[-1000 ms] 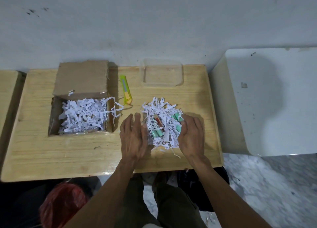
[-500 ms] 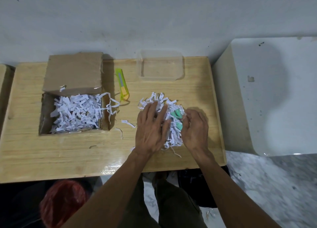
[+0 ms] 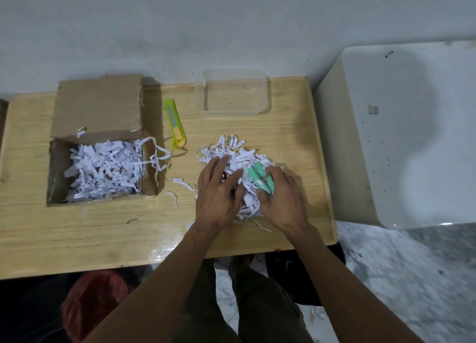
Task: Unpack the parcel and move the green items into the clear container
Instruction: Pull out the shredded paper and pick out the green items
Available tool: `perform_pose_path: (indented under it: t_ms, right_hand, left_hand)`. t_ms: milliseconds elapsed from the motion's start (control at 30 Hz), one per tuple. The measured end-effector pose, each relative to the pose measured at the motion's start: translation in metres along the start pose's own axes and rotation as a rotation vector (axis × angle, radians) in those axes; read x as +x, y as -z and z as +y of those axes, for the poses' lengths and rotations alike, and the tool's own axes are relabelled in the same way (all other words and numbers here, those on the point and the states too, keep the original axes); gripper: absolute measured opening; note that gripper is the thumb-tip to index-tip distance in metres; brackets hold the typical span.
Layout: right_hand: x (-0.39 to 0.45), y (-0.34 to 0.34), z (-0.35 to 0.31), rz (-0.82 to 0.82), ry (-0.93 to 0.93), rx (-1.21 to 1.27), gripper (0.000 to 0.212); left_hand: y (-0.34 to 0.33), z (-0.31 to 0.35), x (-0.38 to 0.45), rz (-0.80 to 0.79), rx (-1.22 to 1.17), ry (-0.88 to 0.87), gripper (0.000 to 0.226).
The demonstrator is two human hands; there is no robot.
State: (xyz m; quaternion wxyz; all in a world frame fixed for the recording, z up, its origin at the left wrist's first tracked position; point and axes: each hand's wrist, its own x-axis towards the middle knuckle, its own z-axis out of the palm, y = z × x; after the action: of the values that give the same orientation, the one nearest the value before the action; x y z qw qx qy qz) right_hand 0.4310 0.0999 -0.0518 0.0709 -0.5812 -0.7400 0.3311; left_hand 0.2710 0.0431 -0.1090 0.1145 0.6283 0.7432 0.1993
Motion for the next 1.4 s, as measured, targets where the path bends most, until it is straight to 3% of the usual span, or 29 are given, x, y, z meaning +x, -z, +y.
perform_pose_path:
  t_ms: [300, 500, 667, 767, 900, 967, 1033, 1100, 1200, 1400]
  right_hand:
    - [0.013, 0.006, 0.007, 0.089, -0.11, 0.291, 0.048]
    - [0.015, 0.017, 0.005, 0.147, -0.218, 0.483, 0.051]
    - [0.011, 0.033, -0.005, 0.217, -0.128, 0.368, 0.063]
    - [0.017, 0.044, -0.01, 0.153, -0.15, 0.396, 0.069]
    - [0.034, 0.05, -0.015, -0.041, -0.447, 0.857, 0.038]
    - [0.037, 0.053, -0.016, -0.066, -0.499, 1.086, 0.018]
    - [0.04, 0.059, -0.014, -0.015, -0.476, 1.225, 0.013]
    - [0.048, 0.062, -0.01, 0.135, -0.417, 1.105, 0.022]
    - [0.065, 0.06, -0.001, 0.372, -0.337, 0.623, 0.033]
    - [0.086, 0.033, 0.019, 0.422, -0.198, 0.229, 0.03]
  left_hand:
    - [0.01, -0.016, -0.004, -0.03, 0.048, 0.002, 0.038]
    - [0.027, 0.009, 0.005, 0.06, -0.001, -0.045, 0.044]
    - [0.024, 0.019, 0.02, -0.265, 0.176, -0.035, 0.055]
    - [0.022, 0.016, 0.022, -0.35, 0.229, -0.011, 0.059]
    - [0.023, 0.016, 0.023, -0.353, 0.213, -0.019, 0.059]
    - [0.022, 0.015, 0.022, -0.359, 0.219, -0.024, 0.06]
    - [0.02, 0.013, 0.021, -0.358, 0.225, -0.026, 0.062]
    - [0.018, 0.01, 0.02, -0.351, 0.228, -0.027, 0.062]
    - [0.014, 0.005, 0.017, -0.322, 0.231, -0.038, 0.062]
    - [0.012, 0.005, 0.015, -0.292, 0.239, -0.042, 0.062]
